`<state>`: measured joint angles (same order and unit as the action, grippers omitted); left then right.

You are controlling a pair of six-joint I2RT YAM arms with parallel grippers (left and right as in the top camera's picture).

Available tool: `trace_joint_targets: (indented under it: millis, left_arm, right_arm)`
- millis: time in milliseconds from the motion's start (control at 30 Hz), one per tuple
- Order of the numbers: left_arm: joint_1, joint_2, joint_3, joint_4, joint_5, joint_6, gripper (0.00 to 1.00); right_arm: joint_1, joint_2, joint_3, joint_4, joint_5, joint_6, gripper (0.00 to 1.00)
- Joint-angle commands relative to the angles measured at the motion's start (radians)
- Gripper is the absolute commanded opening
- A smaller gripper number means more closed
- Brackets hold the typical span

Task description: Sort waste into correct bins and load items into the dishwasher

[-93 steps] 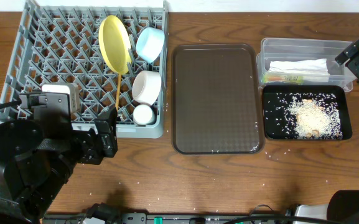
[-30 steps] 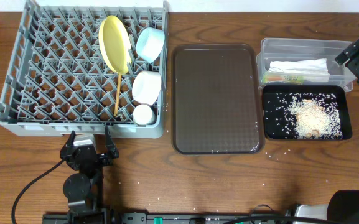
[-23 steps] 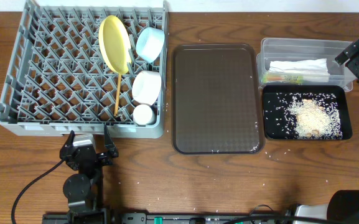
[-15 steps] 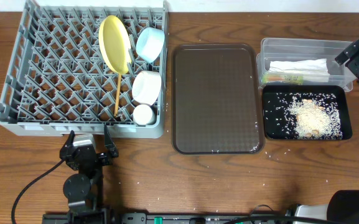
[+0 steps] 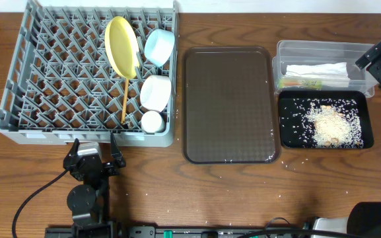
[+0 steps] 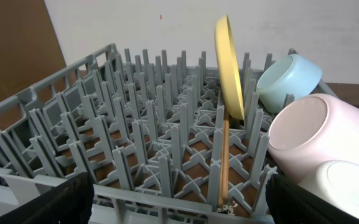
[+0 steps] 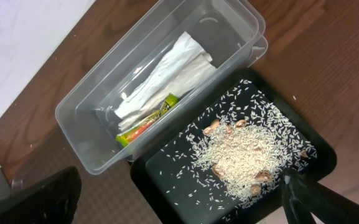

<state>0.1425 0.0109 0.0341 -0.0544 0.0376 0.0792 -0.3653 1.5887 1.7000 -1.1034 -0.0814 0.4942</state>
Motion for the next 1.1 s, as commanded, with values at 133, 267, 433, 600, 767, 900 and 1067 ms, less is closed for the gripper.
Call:
trace_joint_targets:
  millis: [133,267,433,600,767,900,1067]
  left_arm:
    - [0.005,-0.006,-0.03,-0.015,-0.023,0.007,0.9]
    - [0.005,-0.006,-0.03,-0.015,-0.024,0.007,0.9]
    - [0.005,-0.006,-0.03,-0.015,-0.023,0.006,0.9]
    - [0.005,-0.006,-0.03,-0.015,-0.024,0.007,0.9]
    - [0.005,-0.006,-0.03,-0.015,-0.024,0.006,0.9]
    - [0.005,-0.006,-0.03,-0.015,-0.024,0.007,0.9]
    - [0.005,-0.006,-0.03,-0.015,-0.024,0.007,0.9]
  right_arm:
    - [-0.002,0.001,0.002,-0.001,0.002,0.014,0.99]
    - [-0.002,0.001,0.002,-0.001,0.002,0.014,0.99]
    - [0.002,0.001,0.002,-0.001,0.002,0.014,0.99]
    - [0.045,-0.01,0.002,-0.001,0.003,0.014,0.99]
    - [0.193,-0.043,0.001,0.007,0.168,-0.013,0.99]
    - [0.37,-0.082,0.001,0.015,0.348,-0.01,0.99]
    - [0.54,-0.178,-0.101,0.196,0.55,-0.145,0.99]
